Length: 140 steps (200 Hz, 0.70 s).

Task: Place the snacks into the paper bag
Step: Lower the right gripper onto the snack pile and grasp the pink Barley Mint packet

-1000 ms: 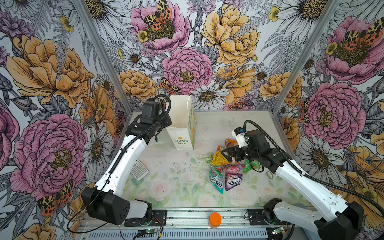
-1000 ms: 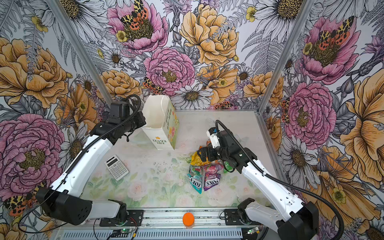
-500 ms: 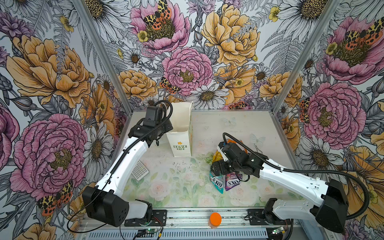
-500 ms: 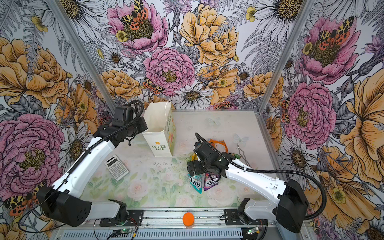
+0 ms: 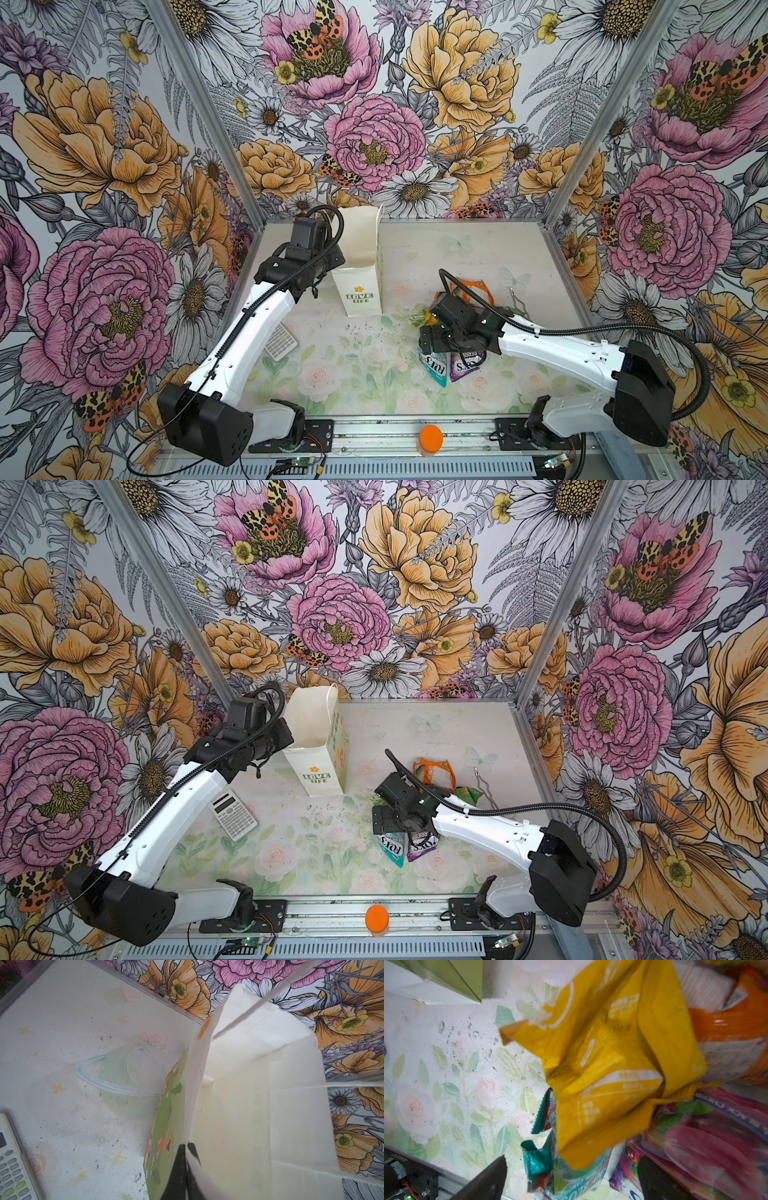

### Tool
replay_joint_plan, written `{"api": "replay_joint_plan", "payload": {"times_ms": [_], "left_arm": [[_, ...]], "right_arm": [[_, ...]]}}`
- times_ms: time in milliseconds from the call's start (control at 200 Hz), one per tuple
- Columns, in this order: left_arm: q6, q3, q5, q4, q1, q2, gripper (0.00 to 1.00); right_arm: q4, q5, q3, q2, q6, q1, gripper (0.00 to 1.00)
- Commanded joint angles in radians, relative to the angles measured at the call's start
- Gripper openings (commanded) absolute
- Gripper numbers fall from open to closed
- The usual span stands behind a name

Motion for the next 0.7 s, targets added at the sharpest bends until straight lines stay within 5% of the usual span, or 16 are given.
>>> {"api": "replay_joint_plan", "payload": {"times_ms": [0,475,695], "left_arm": [[-0.021,0.000,-0.028,0.016,-0.010,0.013,0.00],[-0.015,0.001,-0.010,0.044,-0.006,0.063,0.00],[-0.015,0.006,-0.011,0.043,-0.006,0.071,0.00]], "right_arm": [[-0.005,0.020,0.012,0.033,0.044,0.008,0.99],[-0.004,0.011,0.083,0.260,-0.054,0.008,0.93],[-0.004,0.011,0.125,0.282,-0.091,0.006,0.75]]}}
